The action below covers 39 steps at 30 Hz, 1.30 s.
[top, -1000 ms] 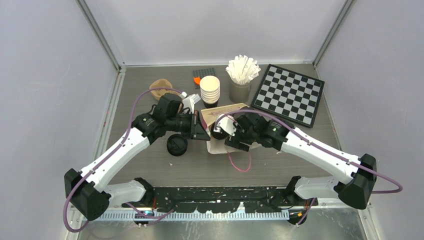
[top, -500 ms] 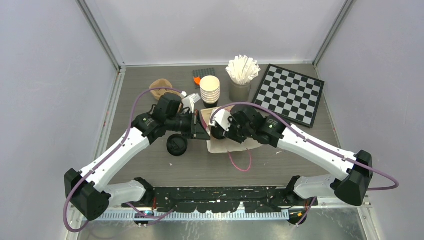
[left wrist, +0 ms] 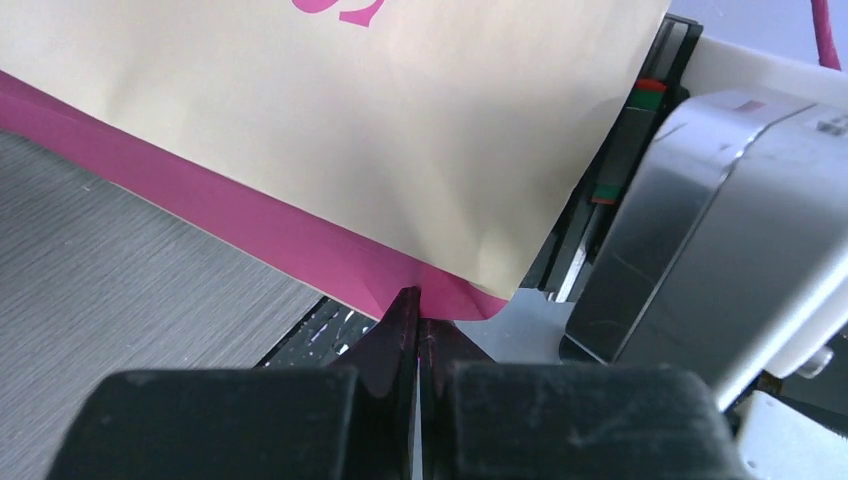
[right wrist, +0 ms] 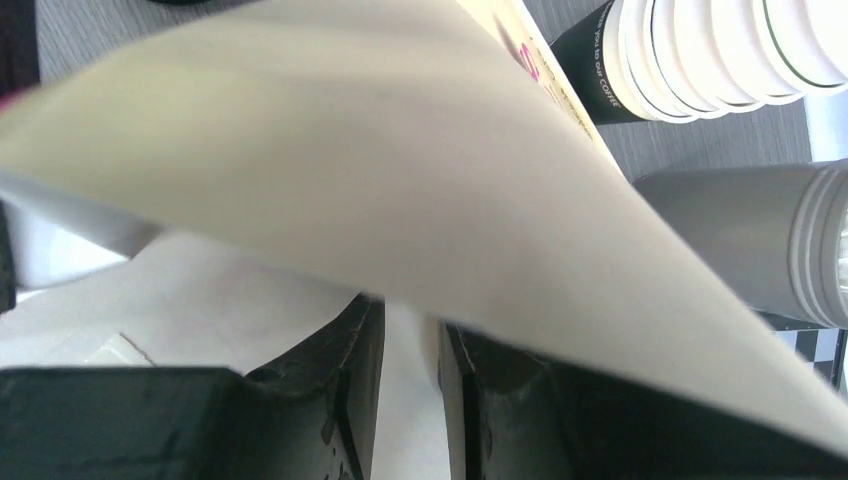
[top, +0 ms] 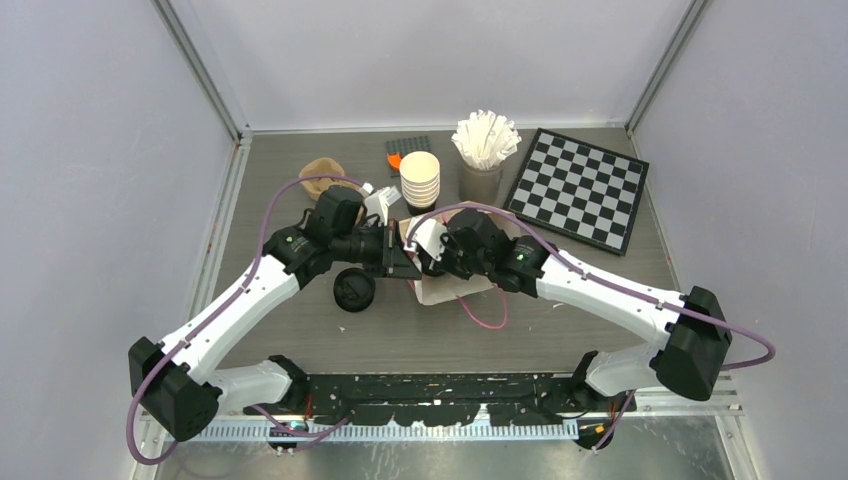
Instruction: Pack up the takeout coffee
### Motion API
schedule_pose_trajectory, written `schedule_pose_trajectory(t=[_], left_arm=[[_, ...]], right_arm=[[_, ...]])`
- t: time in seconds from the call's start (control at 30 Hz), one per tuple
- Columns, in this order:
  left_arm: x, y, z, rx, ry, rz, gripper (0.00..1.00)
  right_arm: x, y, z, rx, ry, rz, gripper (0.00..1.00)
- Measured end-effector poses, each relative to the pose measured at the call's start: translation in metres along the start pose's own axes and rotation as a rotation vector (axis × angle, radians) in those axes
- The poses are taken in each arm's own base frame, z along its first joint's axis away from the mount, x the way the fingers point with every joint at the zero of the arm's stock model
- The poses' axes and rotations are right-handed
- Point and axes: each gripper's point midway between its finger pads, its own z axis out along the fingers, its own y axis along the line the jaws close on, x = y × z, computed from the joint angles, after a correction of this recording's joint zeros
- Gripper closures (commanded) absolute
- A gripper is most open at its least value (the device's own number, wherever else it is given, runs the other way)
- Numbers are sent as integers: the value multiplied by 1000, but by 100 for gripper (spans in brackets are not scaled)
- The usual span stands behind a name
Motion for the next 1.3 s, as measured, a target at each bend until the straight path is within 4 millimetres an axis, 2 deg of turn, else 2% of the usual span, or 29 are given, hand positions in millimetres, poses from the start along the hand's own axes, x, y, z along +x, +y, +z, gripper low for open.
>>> schedule_pose_trajectory(t=[0.2,0.5,0.87,1.3], left_arm=[[0,0,0,1,-1,-3,100],[1,0,2,6,-1,-31,100],[0,-1,4,16,-6,-58,100],[-6,6,4,-12,-33,-59,100]], right_arm=[[-1,1,9,16,-38,13,69],[19,13,18,14,-54,26,71],[-7,1,24,68,-161,40,72],[-14,-5,41,107,-195,49,73]])
